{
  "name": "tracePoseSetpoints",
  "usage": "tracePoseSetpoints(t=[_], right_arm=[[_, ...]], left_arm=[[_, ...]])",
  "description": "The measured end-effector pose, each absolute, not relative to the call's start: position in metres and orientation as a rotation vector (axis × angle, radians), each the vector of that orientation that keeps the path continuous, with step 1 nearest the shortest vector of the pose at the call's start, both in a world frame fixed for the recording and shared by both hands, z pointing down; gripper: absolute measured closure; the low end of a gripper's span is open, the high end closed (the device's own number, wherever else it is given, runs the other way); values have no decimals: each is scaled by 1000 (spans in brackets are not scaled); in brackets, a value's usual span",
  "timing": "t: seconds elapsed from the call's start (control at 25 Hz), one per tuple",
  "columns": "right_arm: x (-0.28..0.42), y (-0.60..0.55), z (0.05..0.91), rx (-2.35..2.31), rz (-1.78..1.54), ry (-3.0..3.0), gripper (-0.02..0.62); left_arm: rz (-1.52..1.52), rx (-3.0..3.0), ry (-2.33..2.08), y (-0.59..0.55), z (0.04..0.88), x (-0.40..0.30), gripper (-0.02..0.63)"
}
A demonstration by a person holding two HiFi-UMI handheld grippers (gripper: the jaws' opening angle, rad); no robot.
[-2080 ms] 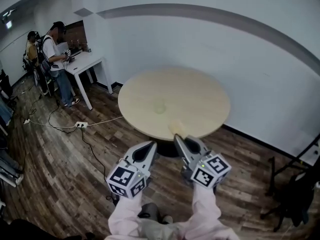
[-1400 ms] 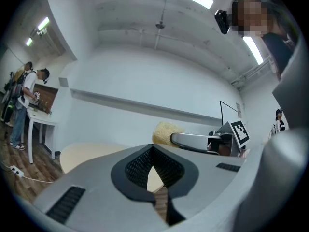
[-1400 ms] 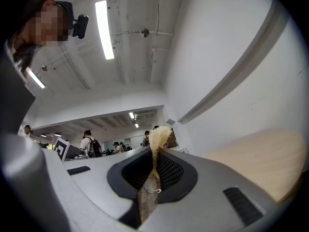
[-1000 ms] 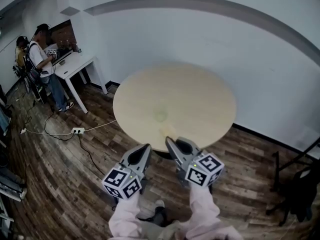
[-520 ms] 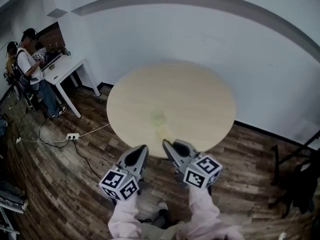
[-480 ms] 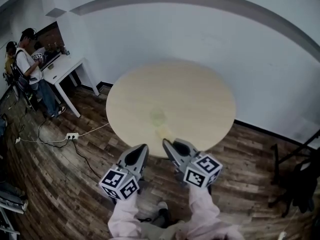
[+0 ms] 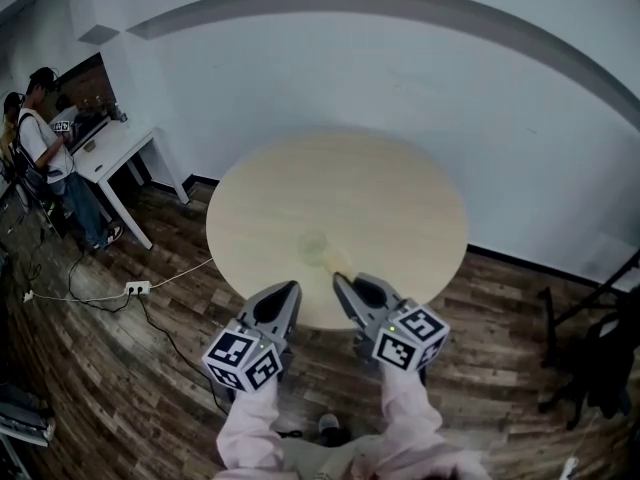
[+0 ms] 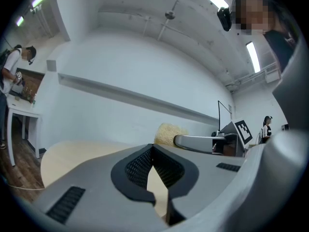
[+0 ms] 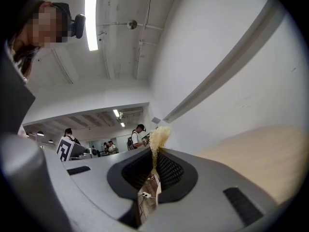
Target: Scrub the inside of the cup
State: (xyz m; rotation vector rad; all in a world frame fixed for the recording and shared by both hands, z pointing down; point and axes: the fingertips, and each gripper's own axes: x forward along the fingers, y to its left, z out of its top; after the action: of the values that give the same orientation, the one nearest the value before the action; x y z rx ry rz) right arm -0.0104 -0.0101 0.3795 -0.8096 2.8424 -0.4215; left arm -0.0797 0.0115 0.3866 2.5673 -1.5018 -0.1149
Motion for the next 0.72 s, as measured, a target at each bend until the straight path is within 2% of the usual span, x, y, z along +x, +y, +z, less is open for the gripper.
tracePoseSetpoints(t=[0.72], right_arm=[[-10,-87,403,-852,-490,2898,580]], left_arm=[[-105,2502,-1524,-59,399,-85,607]])
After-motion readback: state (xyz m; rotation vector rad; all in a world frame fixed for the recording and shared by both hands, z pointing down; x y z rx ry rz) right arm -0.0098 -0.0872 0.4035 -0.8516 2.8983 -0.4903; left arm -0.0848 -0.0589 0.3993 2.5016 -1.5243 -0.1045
